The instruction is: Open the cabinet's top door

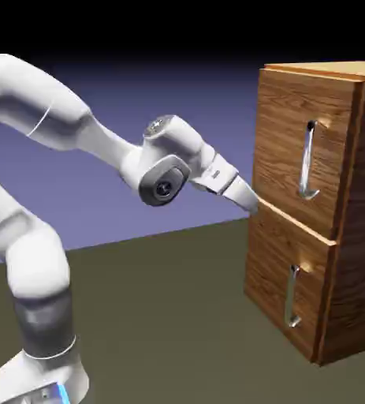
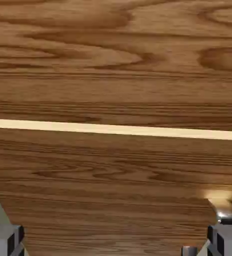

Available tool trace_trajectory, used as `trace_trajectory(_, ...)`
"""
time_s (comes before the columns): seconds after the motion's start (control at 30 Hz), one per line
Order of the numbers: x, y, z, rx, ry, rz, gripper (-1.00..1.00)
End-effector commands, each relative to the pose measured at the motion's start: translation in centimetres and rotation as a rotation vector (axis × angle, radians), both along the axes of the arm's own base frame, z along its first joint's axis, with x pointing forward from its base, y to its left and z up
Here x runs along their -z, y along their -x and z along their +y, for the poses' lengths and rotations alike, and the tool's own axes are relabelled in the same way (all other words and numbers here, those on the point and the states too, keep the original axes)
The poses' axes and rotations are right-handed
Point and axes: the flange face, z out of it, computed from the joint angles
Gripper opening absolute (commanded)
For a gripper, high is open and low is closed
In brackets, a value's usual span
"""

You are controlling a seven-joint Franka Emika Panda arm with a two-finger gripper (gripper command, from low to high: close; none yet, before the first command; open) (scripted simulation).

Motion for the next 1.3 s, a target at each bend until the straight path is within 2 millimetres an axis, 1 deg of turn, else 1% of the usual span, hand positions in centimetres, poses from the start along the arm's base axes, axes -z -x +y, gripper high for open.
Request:
trace_trajectory(0.0,-0.5,0.0,0.2,-0.037,0.037,-0.012,1.0)
trace_trajectory(0.33,-5.4,0.5,1.6,-0.372,0.428,-0.14,1.0)
trace_trajectory(0.67,-8.8,1.7,1.6,-0.639,0.847,-0.258,1.0)
trace_trajectory(0.97,-10.5,2.6,0.2,-0.82,1.243,-0.338,1.0)
trace_trajectory(1.27,-10.9,2.9,-2.2,-0.95,1.651,-0.377,1.0)
